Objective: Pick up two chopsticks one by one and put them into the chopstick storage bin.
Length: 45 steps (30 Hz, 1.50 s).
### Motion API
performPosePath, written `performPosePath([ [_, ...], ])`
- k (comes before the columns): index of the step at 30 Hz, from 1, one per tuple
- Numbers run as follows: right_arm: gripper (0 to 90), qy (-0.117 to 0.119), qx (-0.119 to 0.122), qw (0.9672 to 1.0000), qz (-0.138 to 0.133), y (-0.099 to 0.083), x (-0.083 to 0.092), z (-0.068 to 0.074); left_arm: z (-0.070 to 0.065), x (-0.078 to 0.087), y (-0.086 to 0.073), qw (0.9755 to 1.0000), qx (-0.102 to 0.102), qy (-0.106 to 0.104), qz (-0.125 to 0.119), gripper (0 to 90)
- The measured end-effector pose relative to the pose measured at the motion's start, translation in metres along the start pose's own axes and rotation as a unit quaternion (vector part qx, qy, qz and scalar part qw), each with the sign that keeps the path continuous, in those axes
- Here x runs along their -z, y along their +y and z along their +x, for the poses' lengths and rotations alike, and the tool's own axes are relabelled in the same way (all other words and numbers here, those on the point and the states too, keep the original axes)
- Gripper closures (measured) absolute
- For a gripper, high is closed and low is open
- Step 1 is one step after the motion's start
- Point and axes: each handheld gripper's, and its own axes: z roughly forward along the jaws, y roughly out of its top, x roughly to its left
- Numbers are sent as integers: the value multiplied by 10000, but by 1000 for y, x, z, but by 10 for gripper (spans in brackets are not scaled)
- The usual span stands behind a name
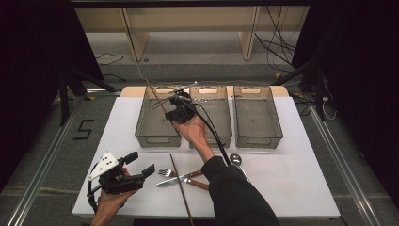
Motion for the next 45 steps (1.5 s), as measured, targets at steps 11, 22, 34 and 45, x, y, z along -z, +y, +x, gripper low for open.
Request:
performPosePath([
  [11,853,-155,-170,9997,91,12,-19,-6,1,2,0,10000,50,5,-39,140],
  [22,852,-265,-287,9992,128,15,-33,-11,1,2,0,10000,47,-13,-31,141],
  [34,851,-386,-327,9984,235,16,-49,-12,1,3,1,10000,44,-22,-36,140],
  [45,670,-379,-478,9977,285,15,-54,-17,1,3,1,10000,48,-33,-44,140],
])
